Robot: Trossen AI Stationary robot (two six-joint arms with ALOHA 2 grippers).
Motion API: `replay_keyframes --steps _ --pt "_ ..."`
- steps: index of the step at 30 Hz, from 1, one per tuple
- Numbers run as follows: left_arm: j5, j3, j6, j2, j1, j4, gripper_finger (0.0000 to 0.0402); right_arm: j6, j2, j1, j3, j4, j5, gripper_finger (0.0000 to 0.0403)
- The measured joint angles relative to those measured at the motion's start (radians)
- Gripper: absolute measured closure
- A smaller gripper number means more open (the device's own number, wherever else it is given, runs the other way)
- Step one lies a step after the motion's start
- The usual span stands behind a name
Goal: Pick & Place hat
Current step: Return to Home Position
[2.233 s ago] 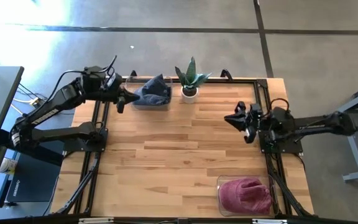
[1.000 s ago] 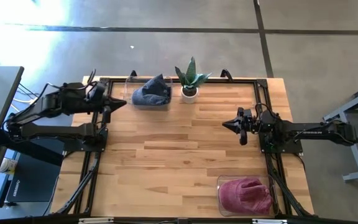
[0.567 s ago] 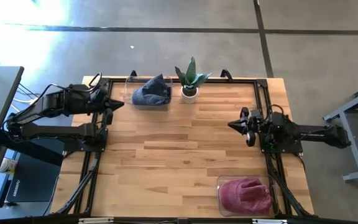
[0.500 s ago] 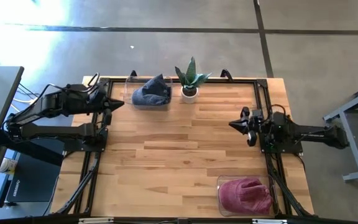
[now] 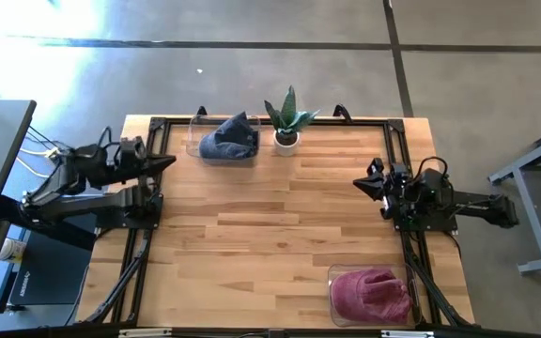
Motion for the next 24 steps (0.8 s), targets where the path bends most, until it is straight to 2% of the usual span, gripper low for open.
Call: replay_keyframes --steps 4,10,17,20,24 --pt "0.002 -0.128 0.039 -0.141 0.000 0.110 0.0402 0.000 0.000 0.000 0.000 0.000 0.000 0.0392" --pt "0.099 -0.248 0.056 -0.090 0.000 0.204 0.0401 0.000 0.002 0.000 0.000 -0.001 0.000 0.0391" --pt "0.101 -0.340 0.055 -0.050 0.000 0.106 0.0401 0.000 0.009 0.000 0.000 -0.004 0.004 0.0391" --pt "0.109 -0.348 0.005 -0.047 0.000 -0.002 0.0401 0.000 0.008 0.000 0.000 -0.007 0.005 0.0391" --pt "0.113 -0.346 -0.042 -0.057 -0.004 -0.049 0.0401 0.000 0.009 0.000 0.000 -0.011 0.005 0.0390"
